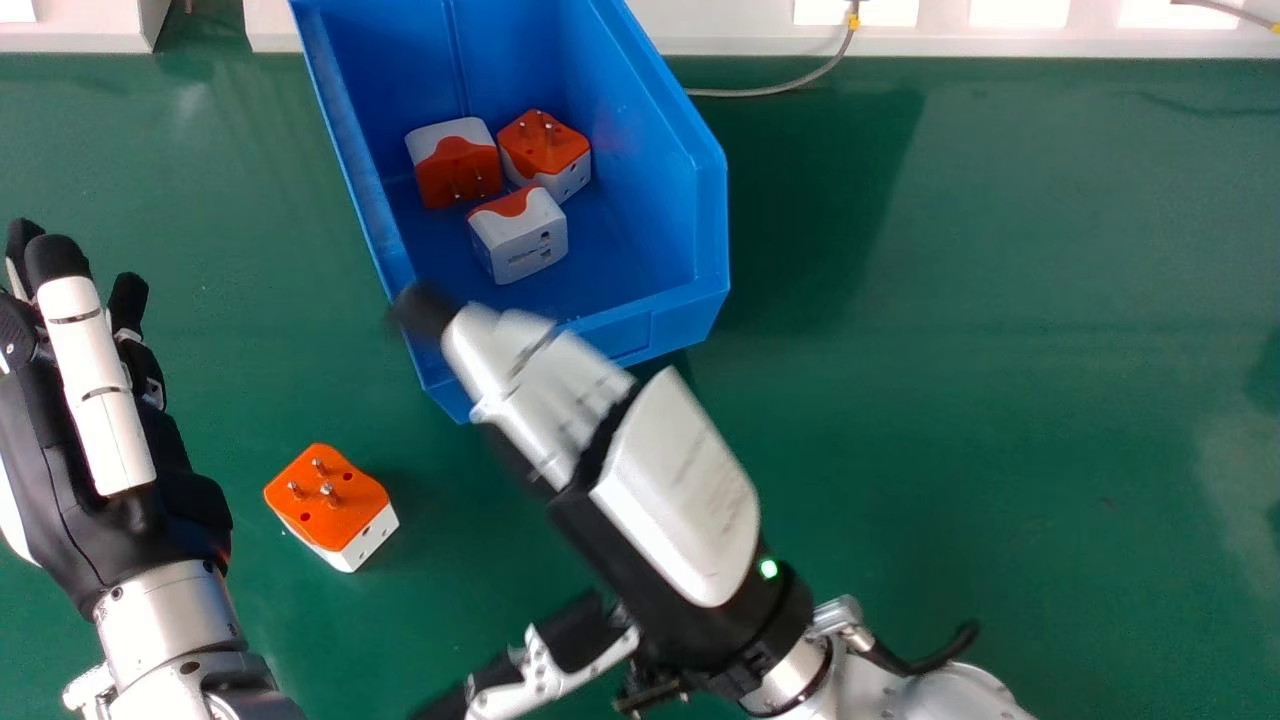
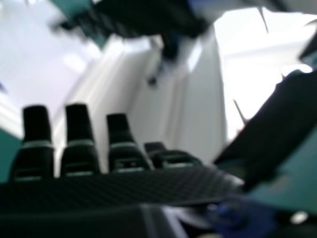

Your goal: Pick all objects and put in blue box

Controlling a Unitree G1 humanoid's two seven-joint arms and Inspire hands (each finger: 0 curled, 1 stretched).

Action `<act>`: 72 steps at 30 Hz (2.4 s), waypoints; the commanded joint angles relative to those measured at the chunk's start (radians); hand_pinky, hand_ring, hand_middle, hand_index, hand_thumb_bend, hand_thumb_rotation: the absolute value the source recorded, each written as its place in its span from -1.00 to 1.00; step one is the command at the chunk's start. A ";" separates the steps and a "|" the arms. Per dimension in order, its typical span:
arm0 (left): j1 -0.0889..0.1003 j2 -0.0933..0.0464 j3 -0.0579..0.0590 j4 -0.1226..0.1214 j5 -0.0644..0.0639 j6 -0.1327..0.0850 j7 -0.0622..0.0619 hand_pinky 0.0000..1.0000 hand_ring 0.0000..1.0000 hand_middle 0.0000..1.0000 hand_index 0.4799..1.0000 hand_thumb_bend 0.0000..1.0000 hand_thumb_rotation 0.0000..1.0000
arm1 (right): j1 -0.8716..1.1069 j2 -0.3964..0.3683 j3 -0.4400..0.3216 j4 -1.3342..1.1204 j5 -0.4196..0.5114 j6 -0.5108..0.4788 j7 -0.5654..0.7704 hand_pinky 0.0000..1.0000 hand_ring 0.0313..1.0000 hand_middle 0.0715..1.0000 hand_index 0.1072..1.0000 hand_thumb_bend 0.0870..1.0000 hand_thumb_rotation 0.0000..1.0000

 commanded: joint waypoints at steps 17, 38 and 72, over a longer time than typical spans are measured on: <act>-0.020 -0.019 -0.005 -0.044 0.009 0.017 0.010 0.90 1.00 1.00 1.00 0.17 0.45 | -0.163 0.077 -0.048 0.161 0.099 -0.027 0.249 0.48 0.68 0.78 0.86 1.00 0.16; -0.020 -0.013 0.008 -0.054 0.034 0.037 0.026 0.88 1.00 1.00 1.00 0.24 0.52 | -0.405 0.286 -0.086 0.410 0.173 0.139 0.536 0.61 0.84 0.92 0.93 1.00 0.01; -0.020 -0.011 0.013 -0.062 0.023 0.039 0.017 0.89 1.00 1.00 1.00 0.23 0.49 | -0.508 0.466 0.102 0.435 0.096 0.396 0.695 0.31 0.66 0.72 0.45 0.50 -0.99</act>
